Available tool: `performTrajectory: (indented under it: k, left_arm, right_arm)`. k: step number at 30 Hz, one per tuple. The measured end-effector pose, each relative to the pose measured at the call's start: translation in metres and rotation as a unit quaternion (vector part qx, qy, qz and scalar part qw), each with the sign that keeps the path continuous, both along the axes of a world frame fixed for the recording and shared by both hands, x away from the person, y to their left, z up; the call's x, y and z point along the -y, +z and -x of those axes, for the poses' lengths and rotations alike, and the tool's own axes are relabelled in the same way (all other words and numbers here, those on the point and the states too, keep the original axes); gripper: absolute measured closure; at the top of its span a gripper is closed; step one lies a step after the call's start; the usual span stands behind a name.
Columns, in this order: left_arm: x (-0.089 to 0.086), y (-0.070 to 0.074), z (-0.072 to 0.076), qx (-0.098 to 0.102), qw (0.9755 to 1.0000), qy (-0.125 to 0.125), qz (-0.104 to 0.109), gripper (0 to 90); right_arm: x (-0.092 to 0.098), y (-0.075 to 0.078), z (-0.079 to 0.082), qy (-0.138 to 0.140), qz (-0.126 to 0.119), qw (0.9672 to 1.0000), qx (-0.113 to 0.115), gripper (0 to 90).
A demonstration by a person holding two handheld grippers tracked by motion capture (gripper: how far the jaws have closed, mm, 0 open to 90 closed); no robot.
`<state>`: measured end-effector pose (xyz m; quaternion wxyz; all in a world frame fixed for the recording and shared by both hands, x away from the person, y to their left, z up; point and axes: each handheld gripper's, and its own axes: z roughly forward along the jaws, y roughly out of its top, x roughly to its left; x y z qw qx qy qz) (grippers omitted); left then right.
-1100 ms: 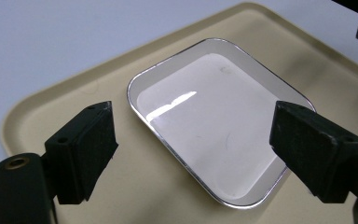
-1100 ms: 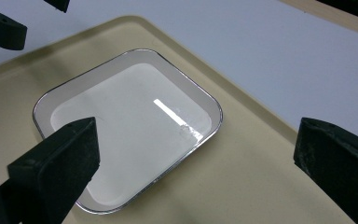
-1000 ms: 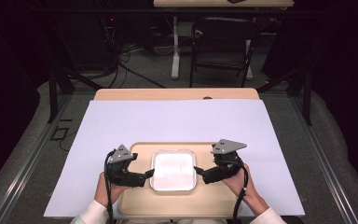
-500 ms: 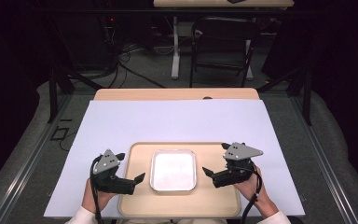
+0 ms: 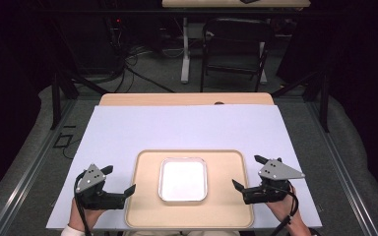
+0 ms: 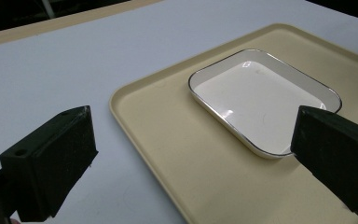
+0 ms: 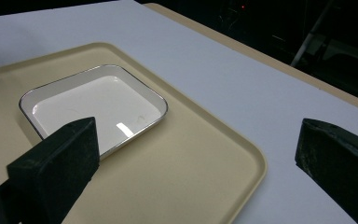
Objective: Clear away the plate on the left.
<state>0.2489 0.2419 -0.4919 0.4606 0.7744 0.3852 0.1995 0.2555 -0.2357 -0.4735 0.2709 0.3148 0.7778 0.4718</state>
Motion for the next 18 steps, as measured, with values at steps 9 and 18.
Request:
performTrajectory:
  k: [9,18]
  left_arm:
    - [-0.014,-0.009,0.008,-0.009,0.9997,0.018,-0.011,0.0]
    - [-0.014,-0.013,0.006,-0.019,0.9994,0.024,-0.017,0.0]
  right_arm:
    - [0.02,-0.01,0.014,-0.028,0.004,0.9995,0.012,0.0]
    - [0.03,-0.018,0.019,-0.034,0.008,0.9994,-0.006,0.0]
